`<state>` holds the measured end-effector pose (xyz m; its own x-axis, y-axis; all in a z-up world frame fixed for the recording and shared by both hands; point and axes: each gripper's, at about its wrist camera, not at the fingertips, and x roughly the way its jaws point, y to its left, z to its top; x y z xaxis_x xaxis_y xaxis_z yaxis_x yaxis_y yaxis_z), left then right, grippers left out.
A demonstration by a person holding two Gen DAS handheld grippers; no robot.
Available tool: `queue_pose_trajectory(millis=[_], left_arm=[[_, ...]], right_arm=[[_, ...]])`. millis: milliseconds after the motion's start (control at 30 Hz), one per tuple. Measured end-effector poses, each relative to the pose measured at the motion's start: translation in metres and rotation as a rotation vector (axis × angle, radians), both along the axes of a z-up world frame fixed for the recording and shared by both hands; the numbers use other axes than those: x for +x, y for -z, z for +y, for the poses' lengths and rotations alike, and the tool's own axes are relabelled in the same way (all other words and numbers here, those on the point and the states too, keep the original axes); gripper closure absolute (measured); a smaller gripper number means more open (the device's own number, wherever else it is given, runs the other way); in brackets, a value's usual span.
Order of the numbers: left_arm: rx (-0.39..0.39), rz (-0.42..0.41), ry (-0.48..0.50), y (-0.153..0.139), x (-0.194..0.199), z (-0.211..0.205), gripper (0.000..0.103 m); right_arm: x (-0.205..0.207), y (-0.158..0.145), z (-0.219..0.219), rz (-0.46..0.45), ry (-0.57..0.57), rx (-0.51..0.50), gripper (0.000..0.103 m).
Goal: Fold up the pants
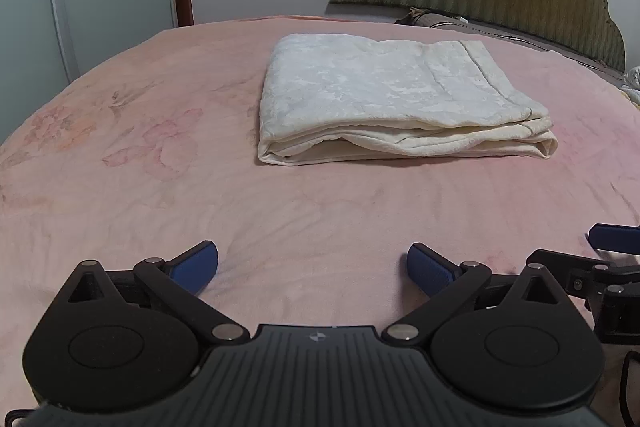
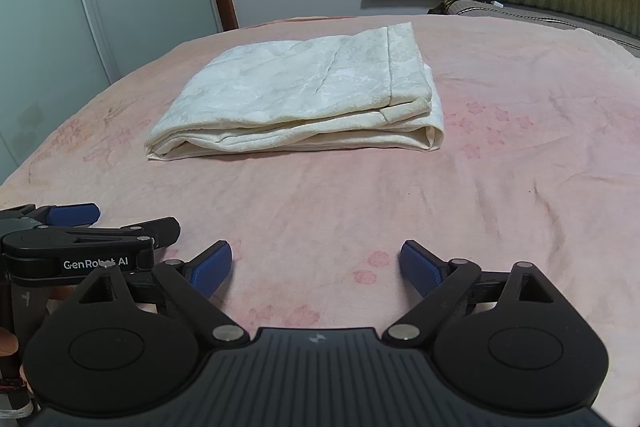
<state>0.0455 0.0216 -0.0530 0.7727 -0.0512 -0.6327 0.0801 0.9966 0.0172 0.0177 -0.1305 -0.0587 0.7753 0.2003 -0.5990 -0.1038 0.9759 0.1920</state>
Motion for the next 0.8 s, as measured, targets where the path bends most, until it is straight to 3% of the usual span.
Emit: queue_pose_trajectory(millis=[367, 800], left_arm=[[-0.001, -0.005, -0.001, 0.001, -0.001, 0.000, 0.000], [-0.009, -0.008, -0.001, 0.002, -0.002, 0.001, 0.000]], right_arm=[[-0.003, 0.012, 0.014, -0.034, -0.003, -0.096, 0.000], [-0.003, 0.014, 0.016, -0.033, -0.002, -0.111, 0.000]])
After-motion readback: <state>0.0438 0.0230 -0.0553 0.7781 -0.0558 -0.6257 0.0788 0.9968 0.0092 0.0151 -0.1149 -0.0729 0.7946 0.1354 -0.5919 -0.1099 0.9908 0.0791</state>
